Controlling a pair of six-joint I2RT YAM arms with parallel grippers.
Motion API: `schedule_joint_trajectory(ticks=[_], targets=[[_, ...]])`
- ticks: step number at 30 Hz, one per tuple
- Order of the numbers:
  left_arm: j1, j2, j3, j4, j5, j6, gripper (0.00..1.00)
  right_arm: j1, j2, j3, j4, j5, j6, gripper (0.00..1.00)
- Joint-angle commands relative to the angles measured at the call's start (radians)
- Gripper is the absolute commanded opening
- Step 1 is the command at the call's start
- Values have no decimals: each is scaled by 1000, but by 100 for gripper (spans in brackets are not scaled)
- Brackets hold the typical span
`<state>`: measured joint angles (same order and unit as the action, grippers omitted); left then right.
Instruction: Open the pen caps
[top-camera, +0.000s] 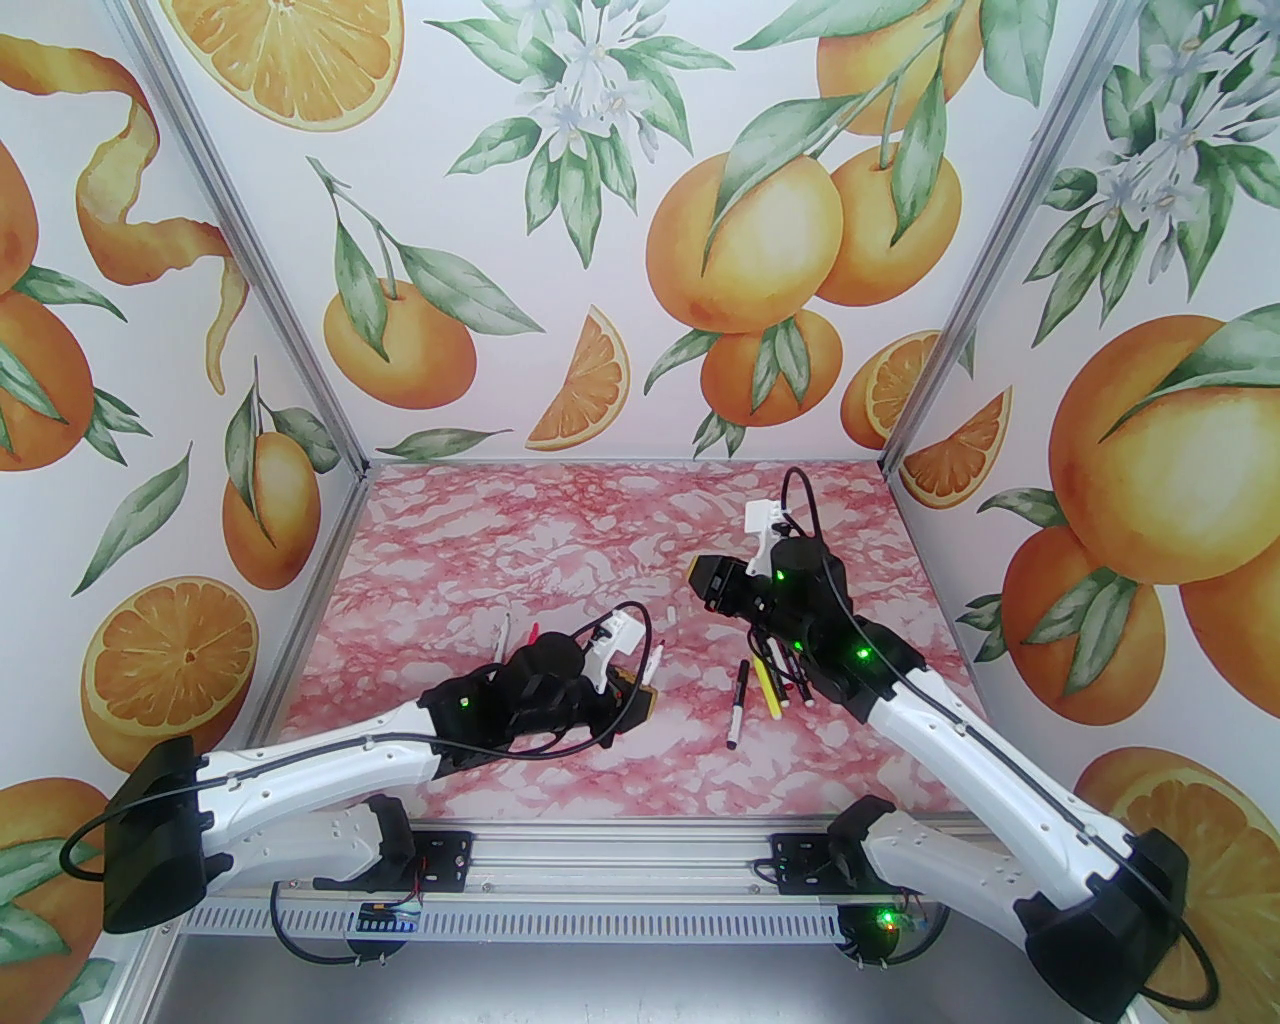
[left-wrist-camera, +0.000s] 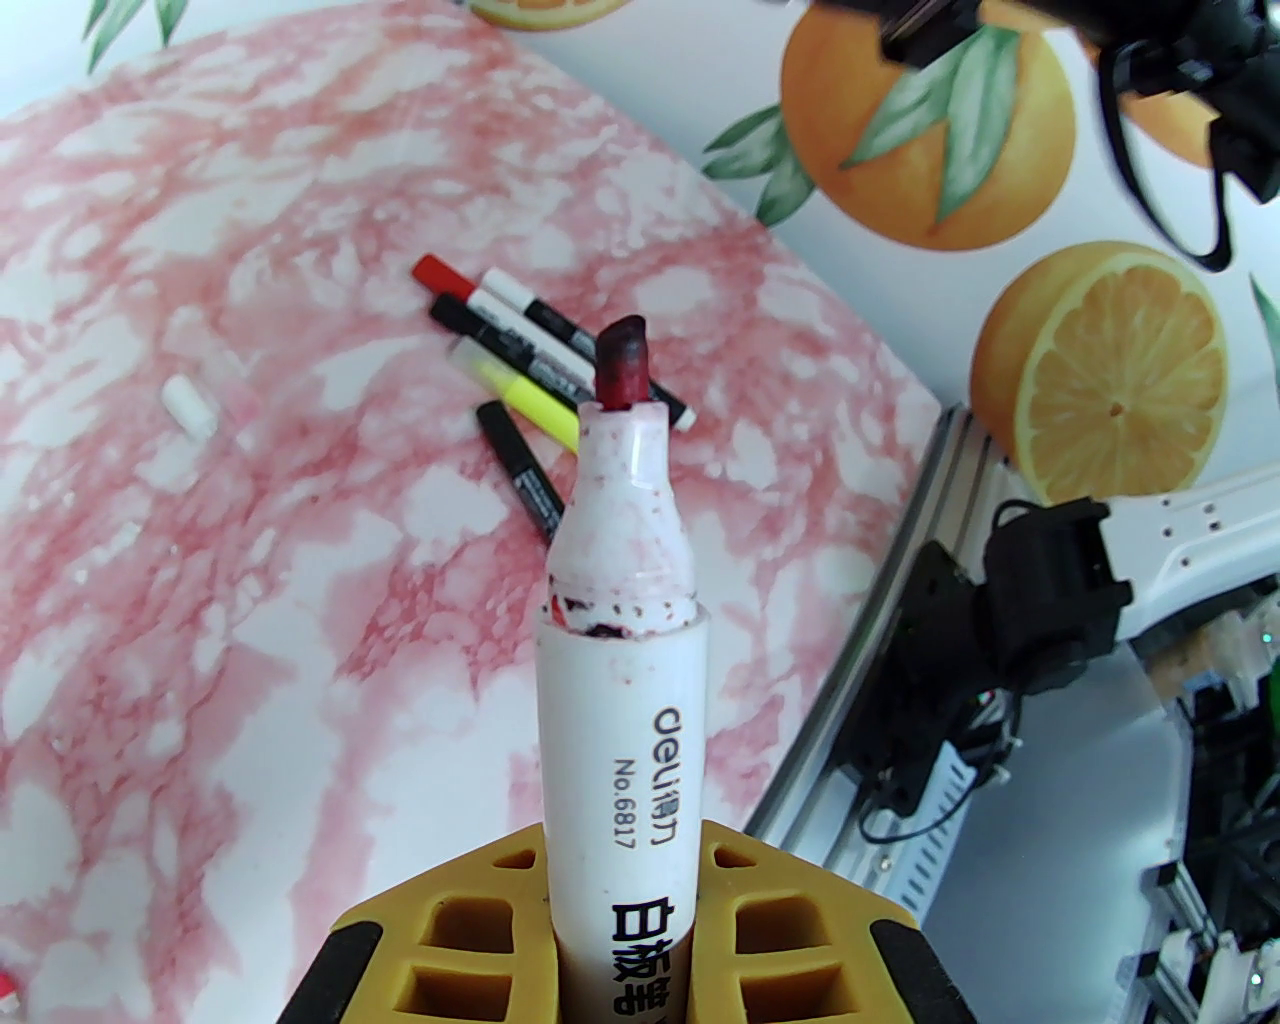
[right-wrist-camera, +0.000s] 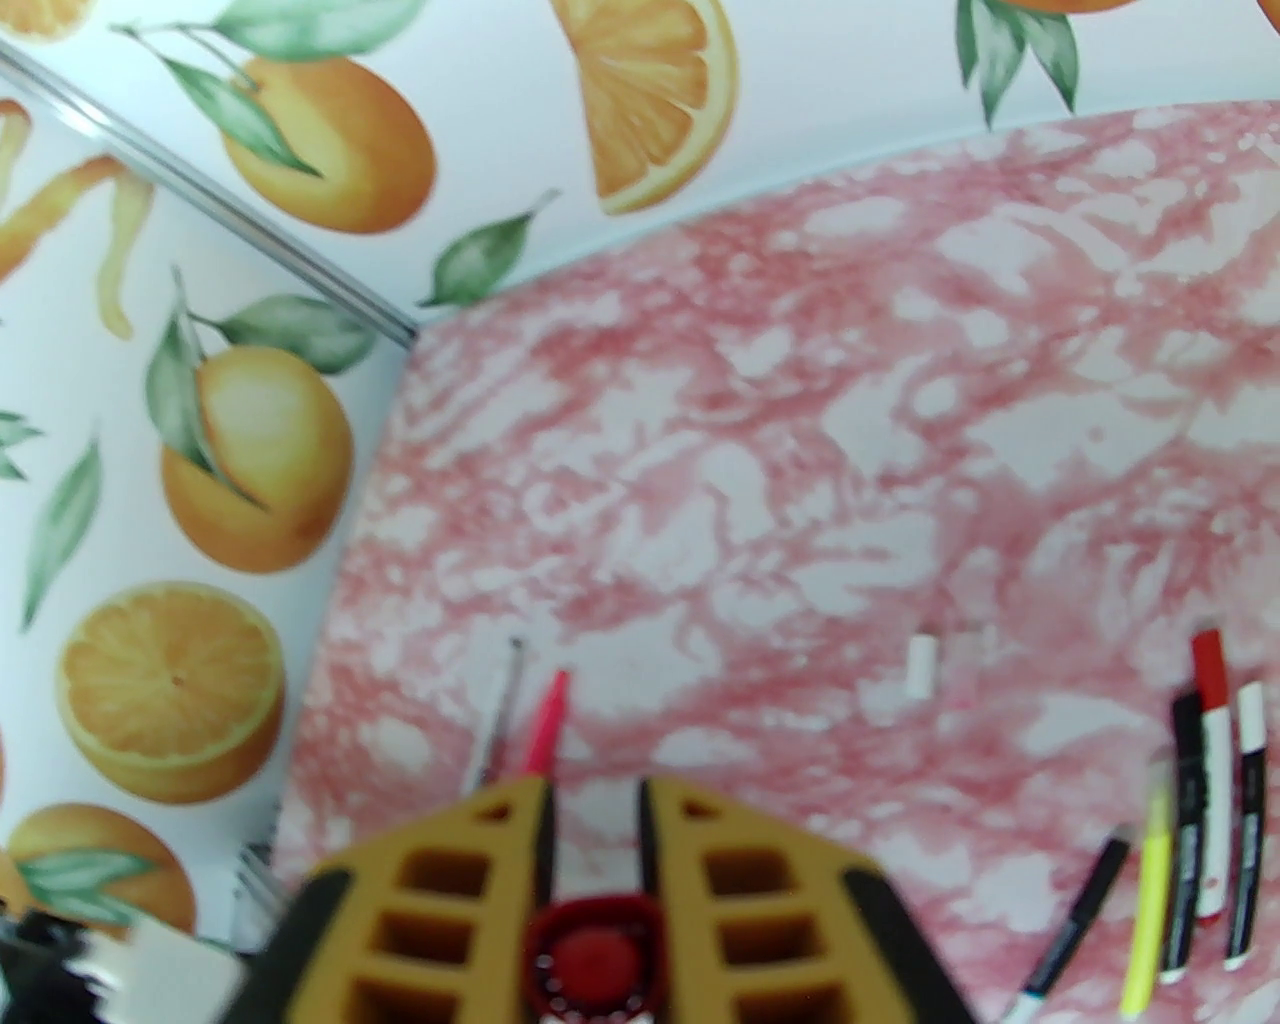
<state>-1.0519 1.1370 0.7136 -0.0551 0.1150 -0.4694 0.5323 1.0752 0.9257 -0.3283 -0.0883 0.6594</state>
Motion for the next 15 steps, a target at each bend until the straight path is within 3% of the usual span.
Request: schedule_joint_trajectory(ticks=[1, 5, 15], targets=[[27, -55, -29, 11, -20, -8, 0, -12, 34, 27, -162, 17, -124, 12], [50, -111, -29, -38, -35, 30, 3, -28, 89, 27, -225, 85, -184, 14], [71, -177, -28, -112, -58, 59, 2, -68, 301, 55, -195, 110, -234, 15]])
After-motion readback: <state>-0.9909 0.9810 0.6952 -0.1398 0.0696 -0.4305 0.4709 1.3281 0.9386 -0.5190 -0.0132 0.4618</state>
